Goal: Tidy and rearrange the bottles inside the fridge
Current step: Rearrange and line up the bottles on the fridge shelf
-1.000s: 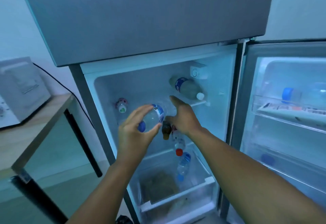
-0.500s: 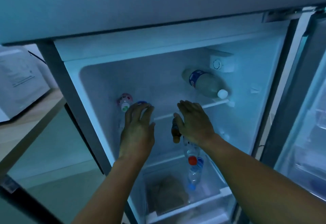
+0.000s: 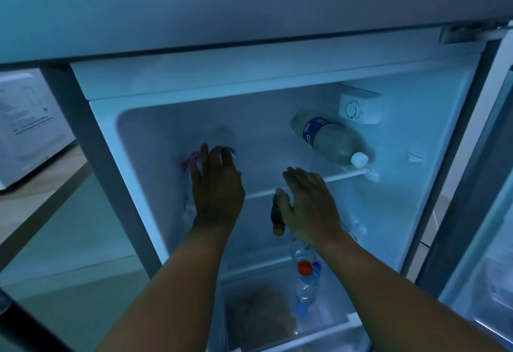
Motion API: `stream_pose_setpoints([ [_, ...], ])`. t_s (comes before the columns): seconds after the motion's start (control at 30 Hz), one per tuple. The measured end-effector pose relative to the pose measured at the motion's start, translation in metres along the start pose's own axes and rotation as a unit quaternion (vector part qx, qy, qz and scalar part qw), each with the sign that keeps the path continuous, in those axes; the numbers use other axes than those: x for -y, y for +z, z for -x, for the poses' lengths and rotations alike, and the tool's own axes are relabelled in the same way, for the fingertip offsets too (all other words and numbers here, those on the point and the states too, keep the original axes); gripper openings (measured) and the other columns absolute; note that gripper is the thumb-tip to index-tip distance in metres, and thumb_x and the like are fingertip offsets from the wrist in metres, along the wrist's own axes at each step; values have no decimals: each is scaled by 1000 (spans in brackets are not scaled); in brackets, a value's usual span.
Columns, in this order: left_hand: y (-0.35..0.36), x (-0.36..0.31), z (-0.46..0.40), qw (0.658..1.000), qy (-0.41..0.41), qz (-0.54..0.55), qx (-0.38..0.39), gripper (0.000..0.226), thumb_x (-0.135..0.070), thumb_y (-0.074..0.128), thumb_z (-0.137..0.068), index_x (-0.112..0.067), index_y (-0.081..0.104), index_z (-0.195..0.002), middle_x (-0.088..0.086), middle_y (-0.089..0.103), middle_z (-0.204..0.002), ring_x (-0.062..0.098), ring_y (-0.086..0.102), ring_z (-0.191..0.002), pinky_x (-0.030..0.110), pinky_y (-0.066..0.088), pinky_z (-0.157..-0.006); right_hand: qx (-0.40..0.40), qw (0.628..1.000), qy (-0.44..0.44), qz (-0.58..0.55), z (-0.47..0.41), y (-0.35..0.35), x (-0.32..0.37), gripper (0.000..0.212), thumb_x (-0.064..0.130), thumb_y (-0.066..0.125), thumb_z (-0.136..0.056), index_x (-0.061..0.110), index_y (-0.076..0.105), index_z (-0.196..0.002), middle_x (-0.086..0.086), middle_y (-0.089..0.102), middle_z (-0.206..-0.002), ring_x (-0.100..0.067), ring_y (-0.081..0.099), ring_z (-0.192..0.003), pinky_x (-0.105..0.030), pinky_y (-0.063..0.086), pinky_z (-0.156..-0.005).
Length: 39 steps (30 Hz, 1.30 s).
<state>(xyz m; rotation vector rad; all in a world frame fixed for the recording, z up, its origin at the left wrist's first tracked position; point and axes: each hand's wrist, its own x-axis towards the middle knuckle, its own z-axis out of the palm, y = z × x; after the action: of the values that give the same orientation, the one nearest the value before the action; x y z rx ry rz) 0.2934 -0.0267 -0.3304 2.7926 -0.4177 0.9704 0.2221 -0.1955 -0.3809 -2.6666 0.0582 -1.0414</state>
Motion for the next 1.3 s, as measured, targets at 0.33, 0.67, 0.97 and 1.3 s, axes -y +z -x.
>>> stream_pose_setpoints([
  [0.33, 5, 2, 3, 997, -27, 74, -7, 67, -42, 54, -91, -11, 33, -146, 11, 36, -149, 39, 16, -146, 58, 11, -118, -6, 1000, 12, -9, 0, 6, 0, 57, 44, 35, -98, 6, 60, -133, -8, 62, -136, -25, 47, -130, -40, 42, -108],
  [0.67, -14, 7, 69, 996, -44, 53, 58, 88, -62, 36, -94, 0, 13, -152, 24, 8, -160, 36, 10, -146, 42, 8, -122, 15, 999, 23, -27, 2, 6, 2, 59, 45, 32, -100, 8, 54, -140, -7, 52, -147, -19, 34, -138, -41, 27, -120],
  [0.97, 2, 13, 86, 995, 11, -80, 65, 91, -48, 67, -79, -1, 26, -145, 23, 41, -144, 42, 32, -133, 51, 12, -117, 43, 995, 27, -82, 3, -1, 1, 48, 31, 46, -103, 8, 47, -145, -5, 43, -155, -19, 25, -148, -38, 11, -126],
  [1.3, 16, 13, 85, 994, 7, -94, 49, 85, -47, 59, -83, -1, 24, -144, 23, 37, -145, 42, 28, -134, 51, 7, -117, -60, 971, 133, -190, 124, 34, -16, 31, 8, 57, -82, 3, 57, -113, -10, 54, -113, -28, 50, -111, -38, 44, -96],
])
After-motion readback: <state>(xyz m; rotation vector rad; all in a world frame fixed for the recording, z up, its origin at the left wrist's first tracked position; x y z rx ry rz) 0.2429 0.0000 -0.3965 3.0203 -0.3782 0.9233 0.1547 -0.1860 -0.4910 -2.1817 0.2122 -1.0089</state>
